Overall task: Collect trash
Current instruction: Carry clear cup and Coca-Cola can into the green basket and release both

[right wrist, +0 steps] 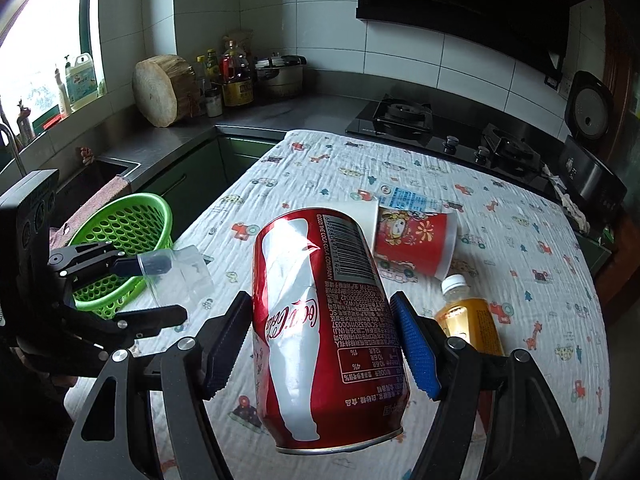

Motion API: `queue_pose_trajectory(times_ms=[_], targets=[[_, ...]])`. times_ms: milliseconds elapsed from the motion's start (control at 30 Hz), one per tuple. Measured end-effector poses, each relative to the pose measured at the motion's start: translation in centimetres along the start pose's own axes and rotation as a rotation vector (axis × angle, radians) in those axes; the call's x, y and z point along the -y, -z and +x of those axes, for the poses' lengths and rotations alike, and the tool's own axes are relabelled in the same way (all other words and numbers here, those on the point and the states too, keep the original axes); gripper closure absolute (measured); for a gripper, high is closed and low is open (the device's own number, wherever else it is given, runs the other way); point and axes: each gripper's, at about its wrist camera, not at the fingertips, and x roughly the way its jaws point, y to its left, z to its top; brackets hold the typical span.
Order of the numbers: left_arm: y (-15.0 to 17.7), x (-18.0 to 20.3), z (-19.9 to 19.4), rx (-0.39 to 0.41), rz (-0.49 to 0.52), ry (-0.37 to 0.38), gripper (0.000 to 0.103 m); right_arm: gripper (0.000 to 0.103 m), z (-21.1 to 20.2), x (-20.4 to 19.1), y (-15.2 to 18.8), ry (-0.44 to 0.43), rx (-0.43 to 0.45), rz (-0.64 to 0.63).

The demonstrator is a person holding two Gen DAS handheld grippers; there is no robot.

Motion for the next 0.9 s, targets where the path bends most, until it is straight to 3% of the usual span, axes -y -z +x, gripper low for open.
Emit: queue_pose_trajectory(times_ms=[167,233,467,633,700,900], targets=[[1.5,-6.3,-4.8,0.028,-0.096,-0.142,0.042,0.035,1.3,-4.4,-1.5,-0.073,0.008,-0.05],[2.3,-9.0,-5.9,0.014,-0.139,-0.215,0.042,0.035,2.0,-6.4,-2.1,-0.107,0.009,-0.066],[6.3,-17.1,-7.3,-0.071,-0.302,-0.339,0.04,0.035,5.1,-13.2,-4.3,-0.226,-0.005,-0.121],[8.6,-19.9,-7.8,-0.098,-0.374,-0.365,0.038,0.035,7.4,-17.5,-5.2,-0.297,-0.025,-0.132],[9.5,-20.4,-8.3,-0.099,-0.392,-0.375,0.03,0.035,8.5,-18.9,-5.5,-0.316,-0.035,-0.131],[10.9,-21.4,-9.9,-0.068,-0.45,-0.375,0.02,0.035,11.9,-22.2,-6.1,-0.366,-0.074,-0.1]])
